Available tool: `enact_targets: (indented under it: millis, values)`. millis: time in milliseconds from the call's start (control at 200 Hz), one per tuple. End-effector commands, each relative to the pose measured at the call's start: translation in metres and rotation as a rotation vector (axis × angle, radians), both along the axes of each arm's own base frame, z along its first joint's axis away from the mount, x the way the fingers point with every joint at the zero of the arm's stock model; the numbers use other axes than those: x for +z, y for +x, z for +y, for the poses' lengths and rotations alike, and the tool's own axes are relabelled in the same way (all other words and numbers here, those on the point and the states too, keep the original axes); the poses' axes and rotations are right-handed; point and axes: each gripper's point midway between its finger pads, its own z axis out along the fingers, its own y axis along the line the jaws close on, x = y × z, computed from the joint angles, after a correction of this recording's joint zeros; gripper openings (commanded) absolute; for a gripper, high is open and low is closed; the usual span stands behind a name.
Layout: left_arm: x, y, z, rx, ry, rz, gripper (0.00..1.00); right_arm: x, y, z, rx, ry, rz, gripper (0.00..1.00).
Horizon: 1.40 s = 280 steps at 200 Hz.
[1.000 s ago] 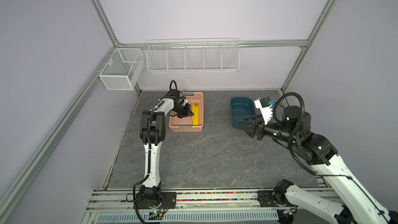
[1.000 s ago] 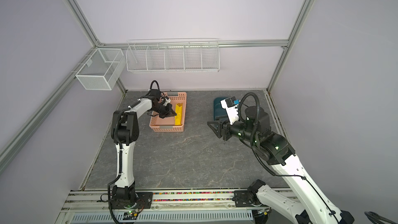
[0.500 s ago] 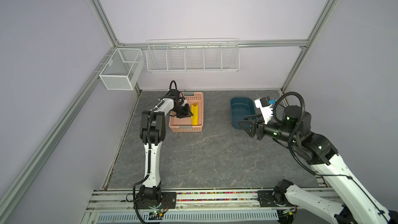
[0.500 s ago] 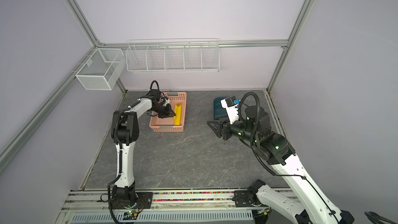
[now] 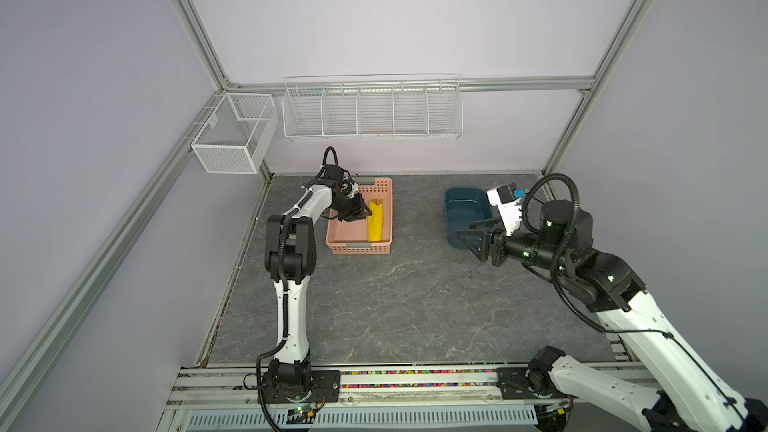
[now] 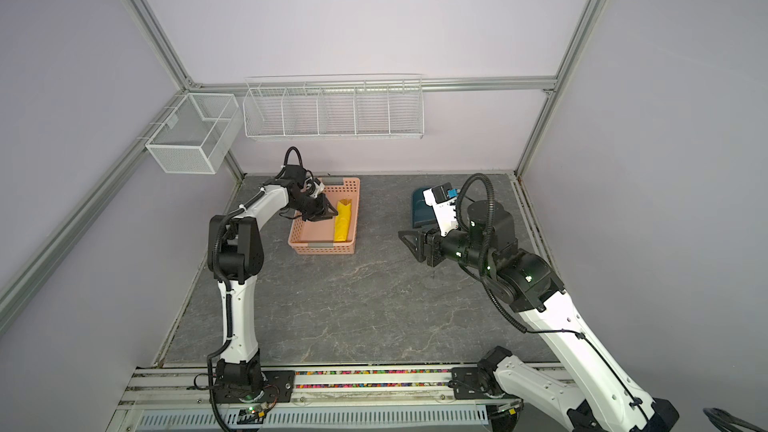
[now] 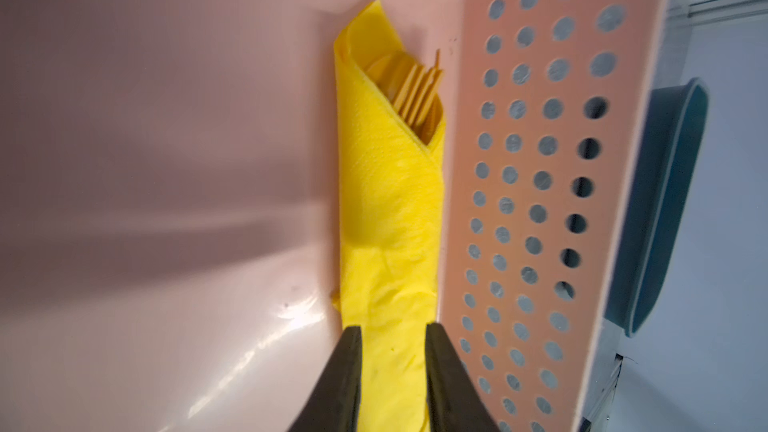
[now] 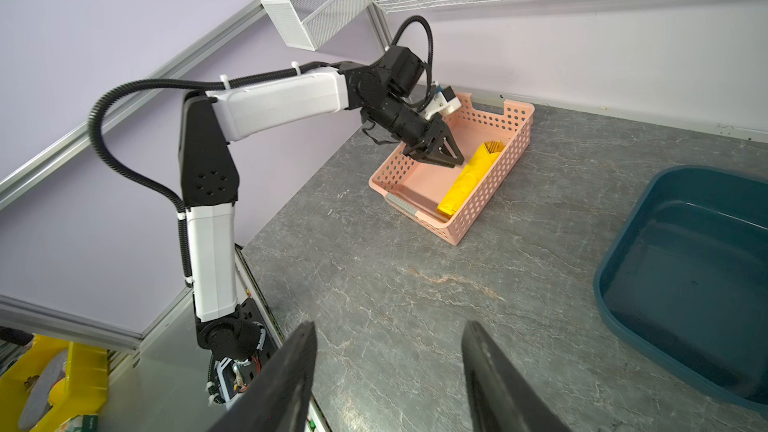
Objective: Place the utensils on the paper napkin and roll it up
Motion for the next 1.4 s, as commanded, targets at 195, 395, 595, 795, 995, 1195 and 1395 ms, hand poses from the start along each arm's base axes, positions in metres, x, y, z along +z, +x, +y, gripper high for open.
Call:
enact_targets:
  millis: [195,395,595,795,995,1195,1395]
  values:
    - [0.073,0.0,0.019,0.049,0.019,-0.149,0.47,-0.004,0.017,-0.011,-0.073,-0.053,-0.011,0.64]
    - [0.1,-0.016,0.043,0.109,0.03,-0.23,0.81,-0.026,0.034,-0.026,-0.165,-0.165,0.012,0.86]
    - [0.116,-0.036,0.071,0.176,0.063,-0.314,0.99,-0.054,0.06,-0.045,-0.263,-0.255,0.055,0.89]
    - [0.124,-0.06,0.116,0.319,0.254,-0.45,1.0,-0.077,0.091,-0.076,-0.408,-0.308,0.048,0.89]
    - [0.132,-0.09,0.167,0.538,0.415,-0.644,1.0,-0.111,0.122,-0.126,-0.605,-0.378,0.052,0.89]
    - [0.123,-0.115,0.193,0.614,0.532,-0.782,1.0,-0.174,0.147,-0.191,-0.78,-0.457,0.161,0.89]
    - [0.096,-0.135,0.216,0.657,0.673,-0.864,1.0,-0.238,0.15,-0.246,-0.949,-0.438,0.271,0.89]
